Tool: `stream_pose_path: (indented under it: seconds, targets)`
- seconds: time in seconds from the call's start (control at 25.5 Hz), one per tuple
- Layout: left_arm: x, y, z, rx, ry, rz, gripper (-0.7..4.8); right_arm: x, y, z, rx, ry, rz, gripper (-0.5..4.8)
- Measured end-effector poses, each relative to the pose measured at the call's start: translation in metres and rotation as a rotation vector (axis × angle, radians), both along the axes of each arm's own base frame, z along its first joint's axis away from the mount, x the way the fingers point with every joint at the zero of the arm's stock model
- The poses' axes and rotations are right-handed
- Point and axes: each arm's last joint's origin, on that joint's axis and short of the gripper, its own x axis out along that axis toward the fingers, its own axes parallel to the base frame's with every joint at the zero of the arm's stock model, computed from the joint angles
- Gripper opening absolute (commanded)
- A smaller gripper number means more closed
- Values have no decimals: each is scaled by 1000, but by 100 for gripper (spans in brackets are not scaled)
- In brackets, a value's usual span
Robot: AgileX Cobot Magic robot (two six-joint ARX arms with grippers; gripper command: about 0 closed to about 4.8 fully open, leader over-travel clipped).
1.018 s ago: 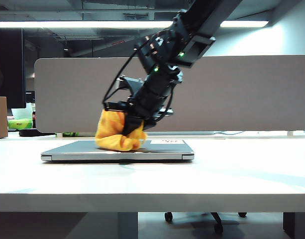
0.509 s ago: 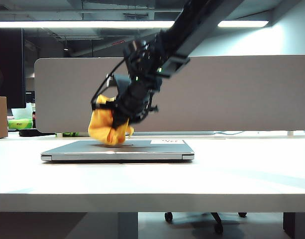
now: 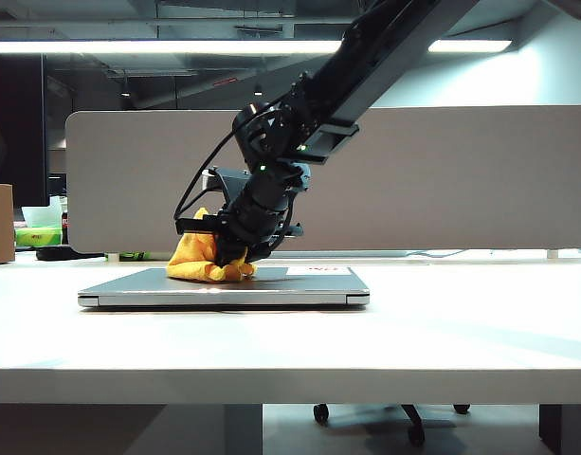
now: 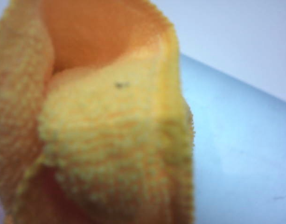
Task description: Pick up the rag and use it to wipe the water off the lid of the laptop on the table.
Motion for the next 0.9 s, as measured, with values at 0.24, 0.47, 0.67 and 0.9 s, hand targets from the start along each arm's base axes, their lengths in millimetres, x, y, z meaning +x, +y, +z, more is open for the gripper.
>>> stream_pose_path:
  seconds: [0.24, 0.47, 0.67, 0.9]
  targets:
    - [0, 0, 0, 0, 0, 0, 21, -29, 26, 6, 20, 115, 164, -8]
    - [0, 0, 0, 0, 0, 0, 21, -38, 8, 38, -222, 15, -44, -8]
    - [0, 0, 0, 0, 0, 0, 21, -21, -75, 122, -292, -109, -318, -8]
    - [0, 0, 0, 0, 3, 0, 21, -43, -150, 192, -306, -74, -394, -8]
